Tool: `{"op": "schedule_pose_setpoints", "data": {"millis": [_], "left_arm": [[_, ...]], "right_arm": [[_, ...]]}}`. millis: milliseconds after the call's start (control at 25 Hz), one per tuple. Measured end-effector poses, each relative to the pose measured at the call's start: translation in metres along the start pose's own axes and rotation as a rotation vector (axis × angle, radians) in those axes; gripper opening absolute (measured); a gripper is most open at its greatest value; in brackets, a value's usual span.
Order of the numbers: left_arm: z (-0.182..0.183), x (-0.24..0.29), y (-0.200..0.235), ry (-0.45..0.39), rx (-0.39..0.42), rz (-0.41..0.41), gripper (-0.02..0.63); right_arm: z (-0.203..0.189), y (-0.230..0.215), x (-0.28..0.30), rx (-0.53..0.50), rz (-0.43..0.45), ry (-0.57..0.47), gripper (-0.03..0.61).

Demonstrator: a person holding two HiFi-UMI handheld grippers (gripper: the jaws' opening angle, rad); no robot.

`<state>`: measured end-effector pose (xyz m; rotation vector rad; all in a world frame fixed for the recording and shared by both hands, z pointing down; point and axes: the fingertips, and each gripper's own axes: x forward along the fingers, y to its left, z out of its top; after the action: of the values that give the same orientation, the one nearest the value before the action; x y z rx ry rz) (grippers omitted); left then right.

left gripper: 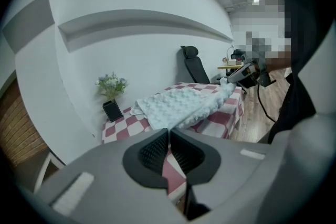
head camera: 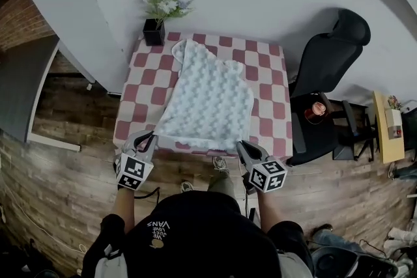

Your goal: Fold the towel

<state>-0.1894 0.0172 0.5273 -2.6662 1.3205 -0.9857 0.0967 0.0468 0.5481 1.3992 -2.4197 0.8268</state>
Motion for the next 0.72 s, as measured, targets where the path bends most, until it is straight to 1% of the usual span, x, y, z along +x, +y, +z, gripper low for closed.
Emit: {"op": "schedule_pose_setpoints", "data": {"millis": [240,440,600,720], "left_arm": [[-0.021,-0.017,-0.011,0.011,0.019,-0.048,0.015],[-0.034,-0.017,-0.013,0.031,0.038,-0.087,0.015],[-0.039,-0.015,-0.018,0.049,0.094,-0.107,0.015],[-0.053,-0.012,-0.027,0.088,0.136,-0.144,0.015]], "right_arm": [[-0.033,0.018,-0.012,0.032,-0.035,0.015,0.022],[-0.045,0.020,-0.007,0.024,-0.063,0.030,0.022],[-0.047,0.016,-0.004,0.025,-0.093,0.026,0.022],[-0.058,0.014,-0.002,0.014,-0.107,0.046,0.021]]}}
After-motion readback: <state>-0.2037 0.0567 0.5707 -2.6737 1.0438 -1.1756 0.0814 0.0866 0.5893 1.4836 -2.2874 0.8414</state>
